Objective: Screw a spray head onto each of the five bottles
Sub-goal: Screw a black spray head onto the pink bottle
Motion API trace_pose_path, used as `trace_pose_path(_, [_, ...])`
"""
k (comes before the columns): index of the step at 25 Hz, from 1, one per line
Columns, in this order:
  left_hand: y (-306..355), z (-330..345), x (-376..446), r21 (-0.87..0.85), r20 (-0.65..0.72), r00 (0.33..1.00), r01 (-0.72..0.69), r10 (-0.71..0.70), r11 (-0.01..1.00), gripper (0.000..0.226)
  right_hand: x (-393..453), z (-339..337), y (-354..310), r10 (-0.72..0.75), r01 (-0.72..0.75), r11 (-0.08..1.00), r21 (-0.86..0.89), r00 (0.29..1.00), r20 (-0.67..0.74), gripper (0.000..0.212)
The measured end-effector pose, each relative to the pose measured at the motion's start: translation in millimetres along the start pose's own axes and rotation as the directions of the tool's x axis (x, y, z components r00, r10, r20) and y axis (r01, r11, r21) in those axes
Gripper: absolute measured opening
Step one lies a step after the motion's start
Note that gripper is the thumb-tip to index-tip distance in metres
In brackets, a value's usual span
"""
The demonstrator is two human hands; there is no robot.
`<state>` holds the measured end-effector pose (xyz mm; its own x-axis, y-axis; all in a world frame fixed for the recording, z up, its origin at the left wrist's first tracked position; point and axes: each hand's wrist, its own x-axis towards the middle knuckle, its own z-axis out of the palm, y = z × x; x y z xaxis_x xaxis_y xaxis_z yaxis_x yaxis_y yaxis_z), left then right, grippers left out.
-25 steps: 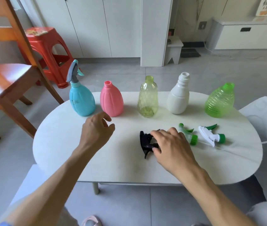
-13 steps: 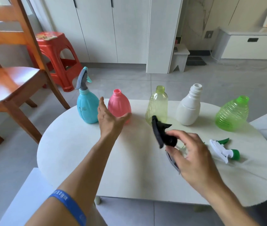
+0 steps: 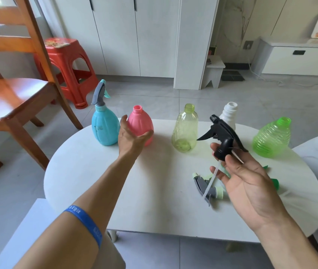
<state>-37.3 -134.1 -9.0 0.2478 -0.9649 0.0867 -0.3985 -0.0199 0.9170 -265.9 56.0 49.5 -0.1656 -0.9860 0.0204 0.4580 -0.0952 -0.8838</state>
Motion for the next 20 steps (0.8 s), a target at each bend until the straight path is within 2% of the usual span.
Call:
trace_pose_path(3, [10, 1, -5, 0.094, -0.017, 1.000, -0.021, 0.022, 0.995, 0.090, -1, -3, 3, 0.029, -0.027, 0.996, 0.085, 0.999, -0.021, 0.026])
trace_pose_path(7, [26, -13, -22, 0.207, 0.026, 0.997, -0.072, 0.068, 0.976, 0.091, 6, 0, -4, -0.023, 0.032, 0.977, 0.211, 0.999, -0.044, 0.018])
trace_pose_path(13, [41, -53, -73, 0.278, 0.234, 0.945, -0.291, 0.229, 0.915, 0.093, 18, 12, -16, -0.099, 0.116, 0.962, 0.247, 0.992, -0.081, 0.016])
trace_pose_path(20, [28, -68, -136, 0.275, 0.475, 0.855, -0.370, 0.209, 0.887, 0.090, 26, 19, -13, -0.168, 0.195, 0.947, 0.255, 0.978, -0.122, 0.016])
